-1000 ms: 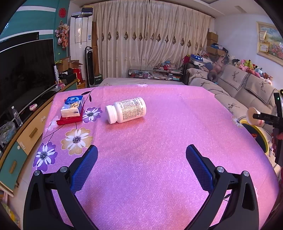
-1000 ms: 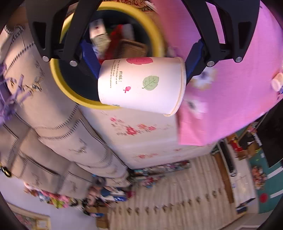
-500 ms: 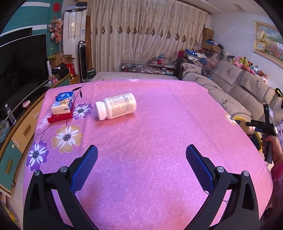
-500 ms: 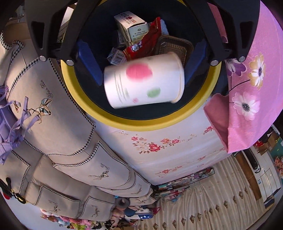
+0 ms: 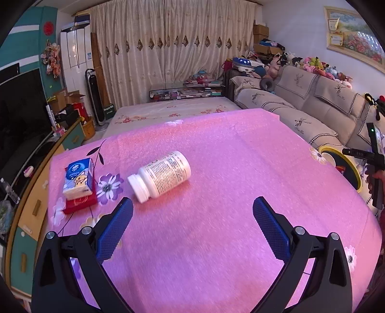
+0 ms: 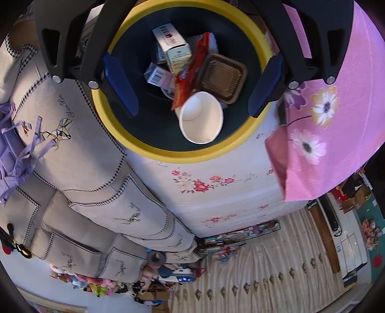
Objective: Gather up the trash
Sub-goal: 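Carry the paper cup over the bin and open the right gripper, then grasp the white pill bottle with the left gripper, then carry the pill bottle over the bin and open the left gripper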
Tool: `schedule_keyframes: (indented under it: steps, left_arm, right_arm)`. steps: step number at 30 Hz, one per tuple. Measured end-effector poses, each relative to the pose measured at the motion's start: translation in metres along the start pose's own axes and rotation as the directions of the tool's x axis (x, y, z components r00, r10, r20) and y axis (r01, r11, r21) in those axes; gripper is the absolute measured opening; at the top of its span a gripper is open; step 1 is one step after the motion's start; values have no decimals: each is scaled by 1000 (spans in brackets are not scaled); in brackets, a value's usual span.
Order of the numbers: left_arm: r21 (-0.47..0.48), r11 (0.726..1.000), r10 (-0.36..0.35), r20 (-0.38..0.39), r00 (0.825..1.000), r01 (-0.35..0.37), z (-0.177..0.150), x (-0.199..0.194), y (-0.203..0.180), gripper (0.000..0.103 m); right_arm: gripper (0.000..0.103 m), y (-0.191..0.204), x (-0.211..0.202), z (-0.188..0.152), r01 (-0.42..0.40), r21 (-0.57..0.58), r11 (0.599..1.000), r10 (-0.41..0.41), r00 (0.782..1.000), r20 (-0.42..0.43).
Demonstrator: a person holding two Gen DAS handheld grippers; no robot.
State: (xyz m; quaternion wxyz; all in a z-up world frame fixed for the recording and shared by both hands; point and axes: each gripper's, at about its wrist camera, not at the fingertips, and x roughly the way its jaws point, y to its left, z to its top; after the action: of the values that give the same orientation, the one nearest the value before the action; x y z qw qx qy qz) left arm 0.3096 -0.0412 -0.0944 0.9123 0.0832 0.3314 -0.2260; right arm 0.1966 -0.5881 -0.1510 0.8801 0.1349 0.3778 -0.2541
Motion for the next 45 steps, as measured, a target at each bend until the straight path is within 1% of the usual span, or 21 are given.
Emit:
schedule_keyframes:
  steps: [3, 5, 9, 12, 14, 15, 16, 19, 21, 25, 28, 31, 33, 34, 35, 36, 37, 41, 43, 45]
  left_arm:
    - [-4, 1000, 7, -22, 1000, -7, 7, 21, 13, 98]
    - [-15, 1000, 26, -36, 999, -27, 11, 35, 20, 98]
    - [-97, 995, 28, -81, 996, -36, 17, 59, 37, 98]
    - [-165, 986, 12, -102, 995, -29, 21, 70, 43, 98]
    - [-188, 980, 38, -125, 991, -62, 26, 78, 41, 98]
    - [-194, 976, 67, -142, 988, -94, 28, 83, 40, 98]
    - [-209, 968, 104, -163, 981, -138, 30, 89, 40, 98]
    - [-255, 944, 162, -196, 967, -210, 33, 100, 38, 98]
    - [-267, 934, 181, -212, 960, -235, 35, 109, 35, 98]
    - [-302, 908, 229, -224, 947, -291, 38, 119, 31, 98]
    - [-330, 887, 252, -241, 937, -323, 41, 126, 33, 98]
    - [-333, 875, 277, -252, 927, -352, 43, 129, 32, 98]
    - [-338, 870, 279, -262, 924, -359, 43, 133, 33, 98]
    - [-341, 869, 277, -264, 924, -358, 41, 130, 34, 96]
    - [-339, 869, 279, -265, 923, -360, 40, 131, 34, 90]
    - [-335, 873, 275, -265, 924, -356, 40, 133, 33, 85]
    - [-331, 874, 277, -262, 925, -355, 42, 134, 31, 85]
    - [-324, 891, 251, -237, 939, -320, 42, 128, 23, 85]
    - [-294, 905, 256, -203, 945, -309, 45, 118, 11, 85]
    - [-265, 921, 247, -173, 954, -286, 49, 108, -5, 85]
  right_arm:
    - [88, 13, -4, 1, -18, -20, 1000, 18, 1000, 4]
    - [89, 20, -5, 1, -27, -27, 999, 27, 1000, 5]
    - [89, 31, -6, 2, -42, -44, 998, 42, 999, 3]
    - [89, 38, -4, 3, -51, -57, 997, 51, 999, -4]
    - [89, 40, -2, 4, -56, -59, 997, 56, 998, -7]
    - [89, 40, -1, 4, -60, -59, 996, 60, 998, -8]
    - [89, 40, 0, 4, -64, -57, 996, 63, 998, -8]
    - [89, 40, 1, 4, -77, -55, 996, 77, 997, -10]
    - [89, 41, 2, 3, -84, -59, 995, 84, 996, -13]
    - [89, 39, 2, 1, -97, -56, 994, 96, 995, -15]
    - [89, 35, 3, -1, -103, -48, 993, 103, 995, -16]
    - [89, 31, 3, -2, -110, -39, 993, 109, 994, -17]
    - [89, 28, 3, -3, -115, -32, 993, 114, 993, -16]
    - [89, 26, 3, -4, -116, -29, 993, 116, 993, -16]
    - [89, 25, 2, -4, -118, -25, 993, 118, 993, -16]
    - [89, 24, 2, -5, -120, -22, 993, 120, 993, -15]
    - [89, 22, 1, -5, -122, -19, 992, 122, 992, -14]
    - [89, 14, -4, -7, -131, -8, 991, 131, 991, -5]
    - [89, 11, -7, -8, -136, -1, 991, 136, 991, 2]
    - [89, 6, -12, -10, -139, 6, 990, 139, 990, 10]
